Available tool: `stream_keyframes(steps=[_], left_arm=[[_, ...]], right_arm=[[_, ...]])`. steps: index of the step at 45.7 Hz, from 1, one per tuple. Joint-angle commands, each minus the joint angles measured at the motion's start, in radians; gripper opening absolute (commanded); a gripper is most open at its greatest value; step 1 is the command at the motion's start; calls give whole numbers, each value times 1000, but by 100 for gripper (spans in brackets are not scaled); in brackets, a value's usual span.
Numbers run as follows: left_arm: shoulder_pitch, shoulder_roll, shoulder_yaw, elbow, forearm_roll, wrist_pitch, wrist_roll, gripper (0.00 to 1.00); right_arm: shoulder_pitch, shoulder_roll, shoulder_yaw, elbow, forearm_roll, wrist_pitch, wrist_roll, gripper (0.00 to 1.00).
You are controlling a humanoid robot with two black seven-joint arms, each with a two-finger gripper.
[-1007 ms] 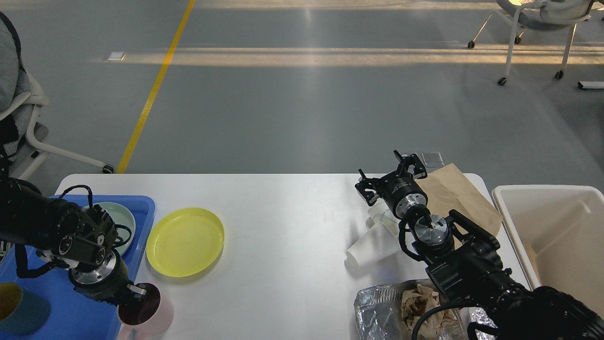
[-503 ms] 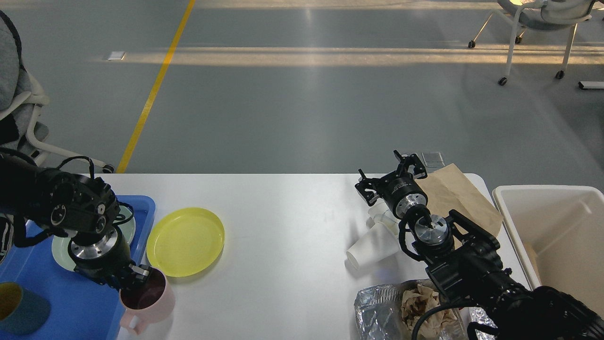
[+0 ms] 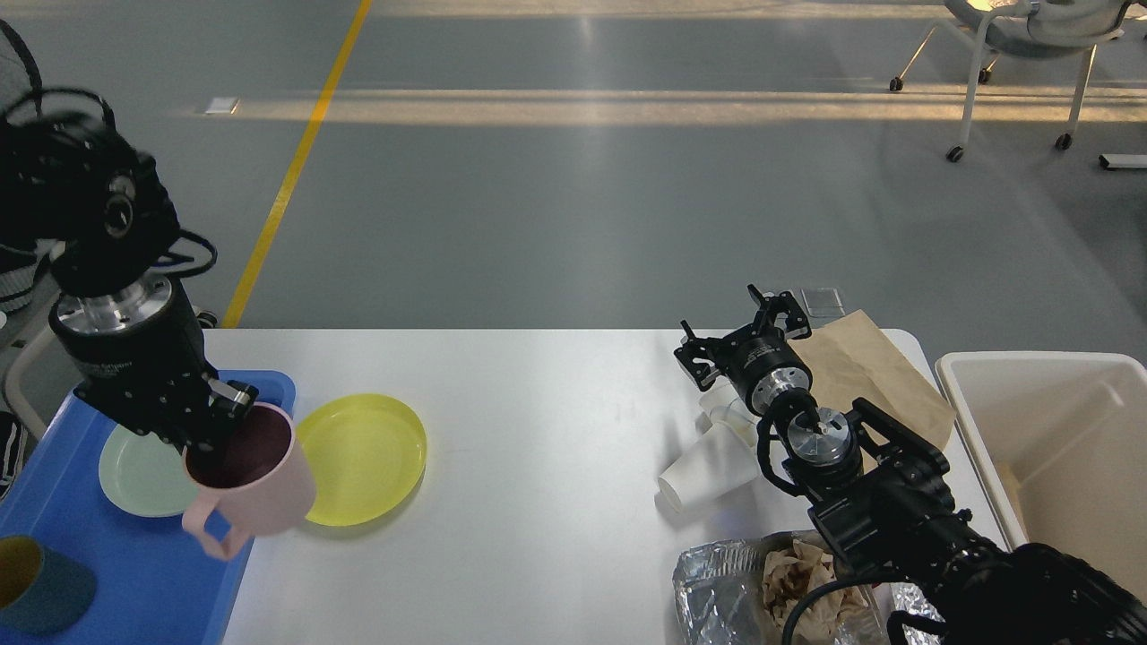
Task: Tidy desktop
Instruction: 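Lift the pink mug and set it down beside the teal mug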
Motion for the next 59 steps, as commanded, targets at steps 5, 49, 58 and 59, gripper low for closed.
stream_keyframes(steps=[5,49,58,59], left_arm=[[-264,5,-2,0,-3,-3,-2,0],[-299,115,13,16,37,-3,73,0],[-30,198,52,20,105,-3,142,0],[-1,210,52,20,117,-3,148,0]], right_arm=[[0,0,0,0,0,0,0,100],[0,0,0,0,0,0,0,100],[1,0,0,0,0,0,0,100],[0,0,0,0,0,0,0,100]])
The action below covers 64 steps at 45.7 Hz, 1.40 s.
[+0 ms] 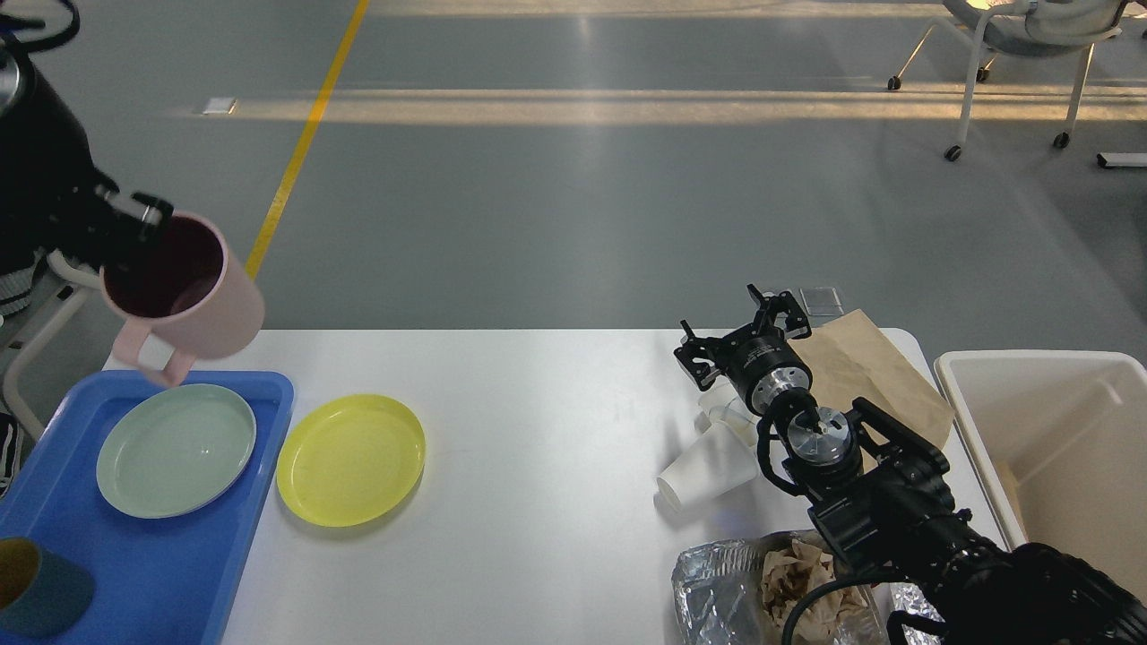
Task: Tidy desktop
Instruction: 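Lift the pink mug and set it down beside the teal mug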
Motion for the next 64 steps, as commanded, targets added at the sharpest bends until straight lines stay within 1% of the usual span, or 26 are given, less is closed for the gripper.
stream_keyframes(steps=[1,6,12,16,21,28,34,40,48,55,60,64], left_arm=[[179,67,13,3,61,0,40,0],[344,134,-1,3,129,1,62,0],[487,160,-1,18,155,191,63,0],[588,157,-1,55,155,292,63,0],[690,151,-4,105,155,376,62,0],[766,159,-39,121,155,462,62,0],[840,171,-133,124,153,475,62,0],[874,183,-206,124,153,464,62,0],[878,180,-208,124,153,464,62,0],[906,171,-208,124,153,464,62,0],[914,169,-205,124,152,470,63,4],[914,169,-206,124,150,472,62,9]], right_arm=[[0,0,1,0,0,0,0,100],[1,0,0,0,0,0,0,100],[0,0,0,0,0,0,0,100],[0,0,0,0,0,0,0,100],[0,0,0,0,0,0,0,100],[1,0,0,0,0,0,0,100],[0,0,0,0,0,0,0,100],[0,0,1,0,0,0,0,100],[0,0,0,0,0,0,0,100],[0,0,0,0,0,0,0,100],[0,0,0,0,0,0,0,100],[0,0,0,0,0,0,0,100]])
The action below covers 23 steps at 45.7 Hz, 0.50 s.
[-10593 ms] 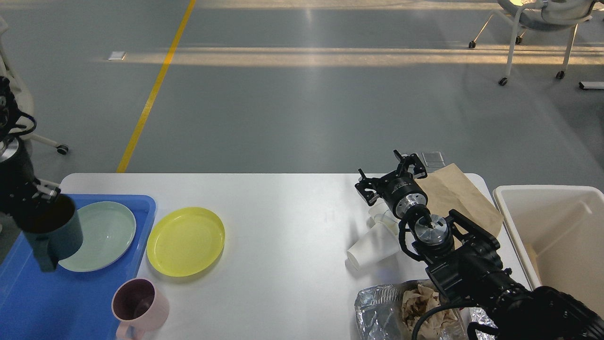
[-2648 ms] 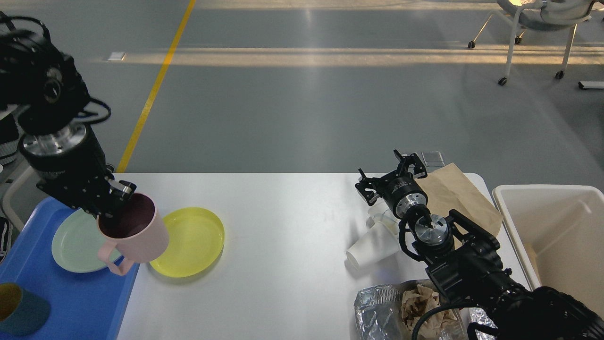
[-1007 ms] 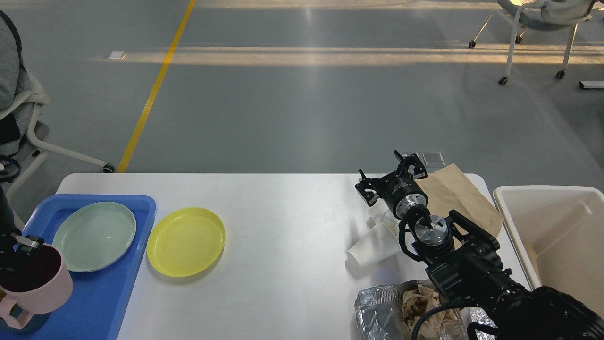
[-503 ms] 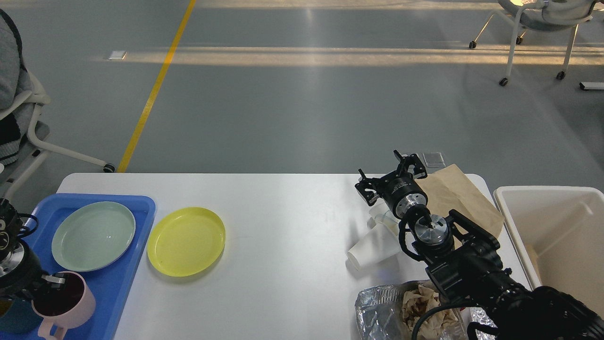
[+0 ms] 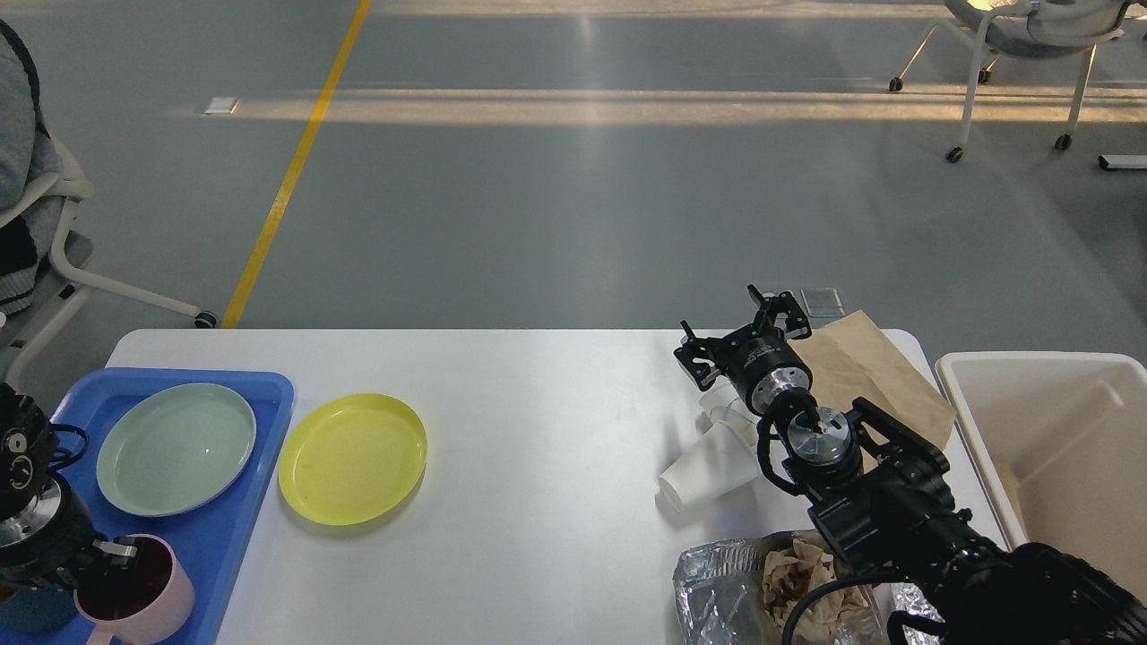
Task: Tidy desktop
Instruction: 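Lift the pink mug and set it down beside the teal mug, then release the pink mug and move the left gripper over the yellow plate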
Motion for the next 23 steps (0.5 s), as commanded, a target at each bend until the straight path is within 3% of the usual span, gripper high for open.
stream_keyframes(steps=[1,23], left_arm=[[1,0,-2,1,-2,3,-1,10],[-26,13,-2,8,-11,-17,-1,61]], right_arm=[[0,0,0,0,0,0,0,100],[0,0,0,0,0,0,0,100]])
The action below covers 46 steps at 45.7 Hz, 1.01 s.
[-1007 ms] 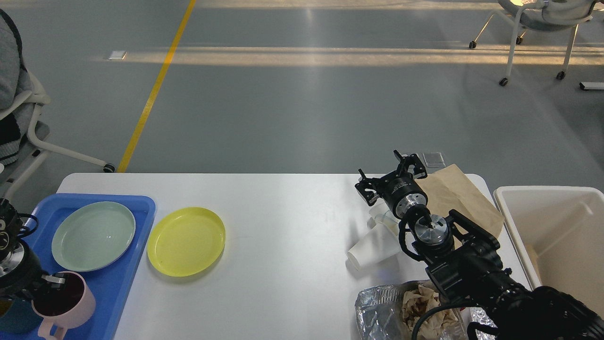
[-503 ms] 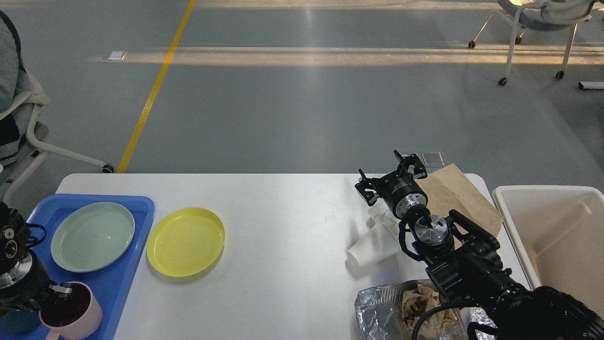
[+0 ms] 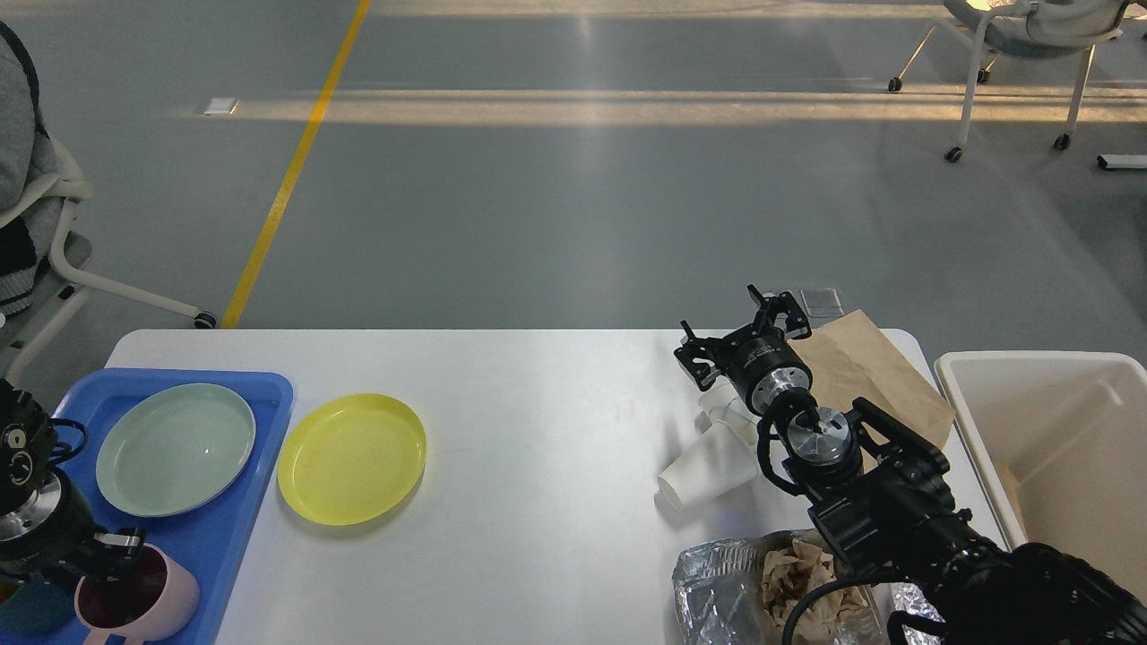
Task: Tidy desktop
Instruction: 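Release the pink mug and move the left gripper over the yellow plate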
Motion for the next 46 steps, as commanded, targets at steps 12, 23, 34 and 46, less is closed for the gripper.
stream_keyframes(steps=[12,23,34,46], left_arm=[[-193,64,37,-2,-8,-202,-6,71],[-462,43,158,-66,-56,-391,-22,72],[-723,-55,216,-110,-185,-467,-22,72],[-957,-141,213,-109,-249,-467,-22,76]], right_arm=[[0,0,0,0,0,0,0,100],[0,0,0,0,0,0,0,100],[0,0,0,0,0,0,0,100],[0,0,0,0,0,0,0,100]])
